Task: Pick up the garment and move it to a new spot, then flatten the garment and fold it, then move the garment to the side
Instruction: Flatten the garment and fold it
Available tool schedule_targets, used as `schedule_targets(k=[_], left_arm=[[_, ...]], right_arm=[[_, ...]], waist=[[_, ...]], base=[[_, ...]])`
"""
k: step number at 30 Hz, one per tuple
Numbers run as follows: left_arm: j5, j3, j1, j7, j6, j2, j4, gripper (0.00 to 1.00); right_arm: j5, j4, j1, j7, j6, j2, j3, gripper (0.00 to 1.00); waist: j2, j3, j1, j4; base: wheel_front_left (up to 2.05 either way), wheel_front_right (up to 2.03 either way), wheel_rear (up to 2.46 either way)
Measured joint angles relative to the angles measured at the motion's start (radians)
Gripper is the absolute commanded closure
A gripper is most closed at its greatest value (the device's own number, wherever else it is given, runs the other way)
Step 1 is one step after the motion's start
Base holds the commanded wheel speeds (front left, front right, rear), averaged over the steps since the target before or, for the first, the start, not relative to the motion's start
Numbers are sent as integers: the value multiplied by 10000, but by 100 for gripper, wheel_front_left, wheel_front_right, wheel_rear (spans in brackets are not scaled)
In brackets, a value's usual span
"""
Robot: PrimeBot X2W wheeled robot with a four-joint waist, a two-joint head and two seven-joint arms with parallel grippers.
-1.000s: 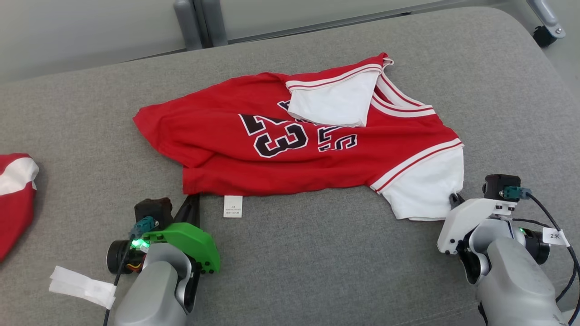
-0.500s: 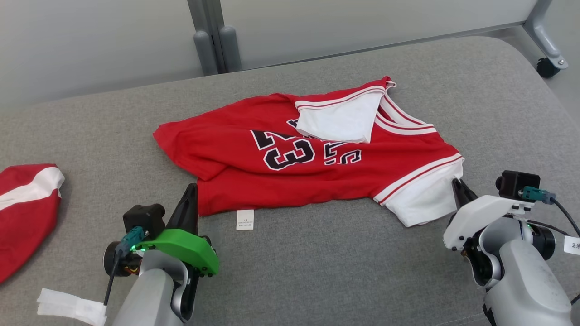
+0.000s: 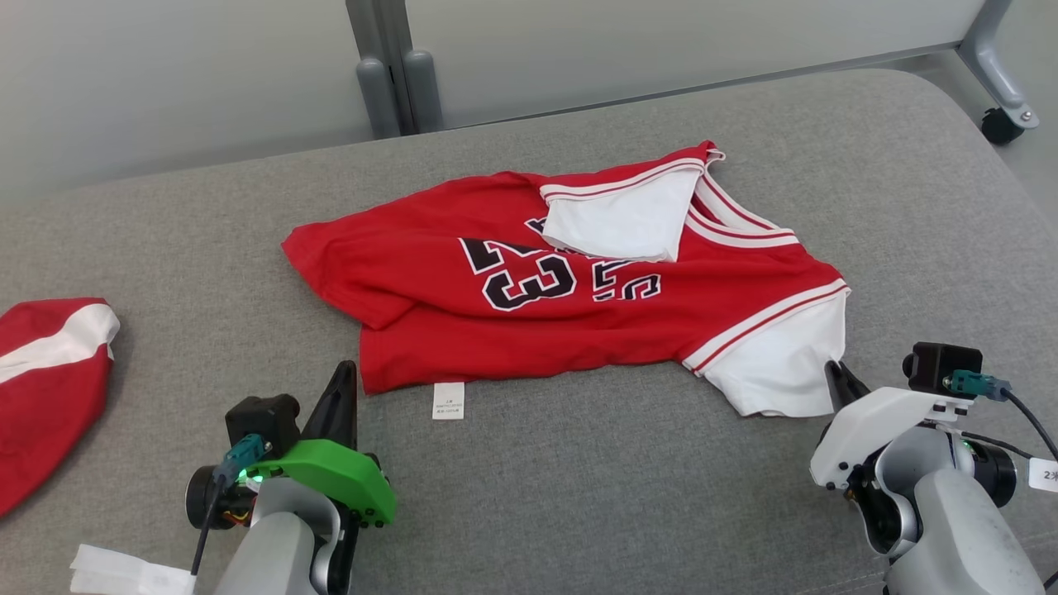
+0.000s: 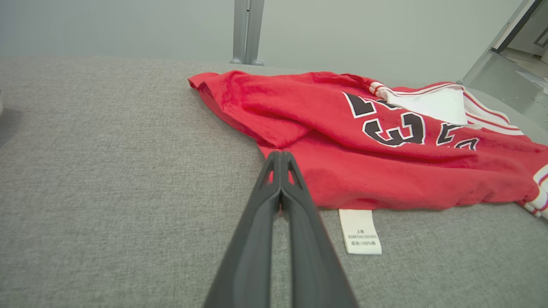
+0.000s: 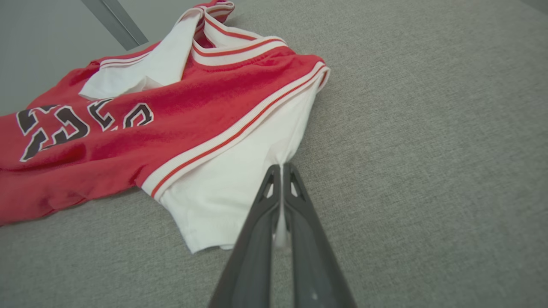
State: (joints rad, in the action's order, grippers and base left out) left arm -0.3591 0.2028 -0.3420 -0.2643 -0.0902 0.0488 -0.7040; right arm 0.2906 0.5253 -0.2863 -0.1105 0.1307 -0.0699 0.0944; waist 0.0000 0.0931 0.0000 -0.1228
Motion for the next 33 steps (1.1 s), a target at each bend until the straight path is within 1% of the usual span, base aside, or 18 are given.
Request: schedule_targets(k=[1, 2, 3, 6, 9, 14, 21, 22, 23, 24, 29, 33], left_arm=[[15, -2, 3, 2, 25, -2, -35, 100], [29, -6, 9, 0, 42, -2, -67, 61], [67, 15, 11, 0, 71, 0, -163, 0], [107, 73, 3, 0, 111, -6, -453, 0], [105, 159, -72, 2, 38, -2, -813, 0], [-36, 244, -490, 0, -61, -6, -1423, 0], [-109, 320, -1098, 2, -75, -4, -2121, 0], [-115, 343, -1163, 0, -81, -8, -2257, 50], [-117, 359, -1208, 2, -82, -6, -2370, 79], [-125, 359, -1246, 0, -104, -6, -2437, 100], [-151, 236, -1353, 2, -142, -2, -2334, 100], [-153, -10, -1173, 0, -163, 0, -1653, 100]], right_arm=[[-2, -54, 26, -23, 0, 13, 38, 100], [-12, -86, 68, -27, 0, 15, 59, 100], [-17, -109, 134, -38, 0, 23, 79, 100], [-23, -198, 180, -77, 0, 65, 111, 100], [-44, -274, 179, -130, 0, 109, 111, 100], [-79, -387, 152, -173, 0, 138, 92, 100], [-117, -454, 98, -217, 0, 176, -17, 100], [-117, -456, 81, -217, 0, 180, -31, 100], [-117, -456, 75, -215, 0, 180, -35, 100], [-117, -456, 75, -215, 0, 180, -35, 100], [-121, -464, 74, -188, 0, 190, 61, 100], [-119, -575, 79, -29, 0, 192, 228, 100]], waist=[[0, 13, 0, -4], [0, 26, 0, -7], [0, 41, 0, -14], [0, 94, 0, -46], [0, 166, 0, -94], [0, 321, 0, -214], [0, 544, 0, -447], [0, 570, 0, -488], [0, 590, 0, -519], [0, 614, 0, -554], [0, 635, 0, -602], [0, 500, 0, -535]], base=[[0, 0, 0], [0, 0, 0], [0, 0, 0], [0, 0, 0], [0, 0, 0], [0, 0, 0], [0, 0, 0], [0, 0, 0], [0, 0, 0], [0, 0, 0], [0, 0, 0], [0, 0, 0]])
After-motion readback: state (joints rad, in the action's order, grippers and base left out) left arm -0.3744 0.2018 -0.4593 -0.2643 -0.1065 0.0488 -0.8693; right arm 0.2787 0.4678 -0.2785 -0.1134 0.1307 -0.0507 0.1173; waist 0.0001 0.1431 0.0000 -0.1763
